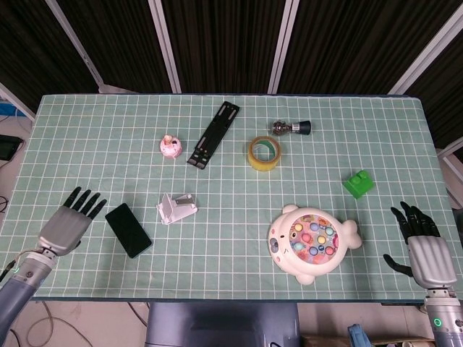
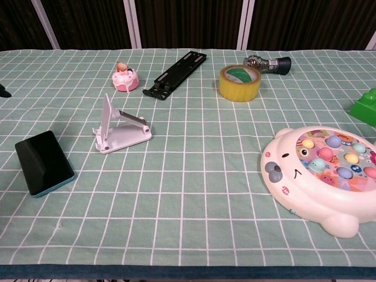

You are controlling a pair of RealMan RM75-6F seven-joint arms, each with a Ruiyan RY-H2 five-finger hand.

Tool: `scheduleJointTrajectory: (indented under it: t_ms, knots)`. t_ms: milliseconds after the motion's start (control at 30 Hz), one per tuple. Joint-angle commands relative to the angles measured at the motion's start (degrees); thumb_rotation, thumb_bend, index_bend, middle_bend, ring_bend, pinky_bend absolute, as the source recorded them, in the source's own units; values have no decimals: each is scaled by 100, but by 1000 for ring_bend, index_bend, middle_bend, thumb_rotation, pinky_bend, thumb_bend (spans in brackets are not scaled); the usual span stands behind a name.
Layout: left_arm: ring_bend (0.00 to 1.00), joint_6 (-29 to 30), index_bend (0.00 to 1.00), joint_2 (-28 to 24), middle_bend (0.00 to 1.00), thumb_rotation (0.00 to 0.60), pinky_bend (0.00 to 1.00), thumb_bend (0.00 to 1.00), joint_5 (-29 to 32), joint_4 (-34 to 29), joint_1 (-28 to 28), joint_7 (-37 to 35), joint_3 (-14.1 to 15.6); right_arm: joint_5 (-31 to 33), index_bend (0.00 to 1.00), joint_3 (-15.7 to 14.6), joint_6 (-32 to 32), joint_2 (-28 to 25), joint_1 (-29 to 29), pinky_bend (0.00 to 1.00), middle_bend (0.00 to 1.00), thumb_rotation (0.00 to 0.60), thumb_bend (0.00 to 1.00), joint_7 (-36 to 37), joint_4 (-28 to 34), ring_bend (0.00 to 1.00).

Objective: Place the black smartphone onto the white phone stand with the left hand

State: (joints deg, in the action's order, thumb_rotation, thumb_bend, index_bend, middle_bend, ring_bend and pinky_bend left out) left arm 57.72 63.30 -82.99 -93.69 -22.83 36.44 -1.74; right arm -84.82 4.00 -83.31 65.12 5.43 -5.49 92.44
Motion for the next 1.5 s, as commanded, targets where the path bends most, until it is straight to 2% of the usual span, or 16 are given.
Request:
scheduleJointTrajectory:
  t_ms: [33, 367, 500, 667, 1067, 1500]
  knots:
    - [0, -220, 90, 142, 73, 600, 1, 116, 113, 49, -192, 239, 2, -1, 122, 0, 1, -2, 1, 134, 0, 600, 280, 21, -5, 0]
    - [0, -514, 157, 617, 143, 600, 13, 128, 343, 282, -521, 718, 43, 2, 128, -3, 11, -3, 4, 134, 0, 600, 279, 59, -15, 0]
    - [0, -686, 171, 911, 180, 600, 16, 128, 654, 399, -689, 894, -5, 9, 129, -1, 16, -27, 5, 134, 0, 600, 280, 77, 16, 0]
    - [0, -677, 175, 1117, 177, 600, 16, 128, 776, 408, -787, 979, 33, 13, 130, -3, 23, -17, 7, 134, 0, 600, 280, 108, -9, 0]
    - [0, -636, 229, 1287, 214, 600, 16, 150, 923, 394, -917, 1029, 204, 3, 130, -8, 18, -26, 6, 134, 0, 600, 279, 137, -9, 0]
    - [0, -587, 231, 1401, 215, 600, 16, 150, 1046, 432, -1020, 993, 290, 8, 130, -7, 22, -32, 8, 134, 0, 600, 280, 138, 4, 0]
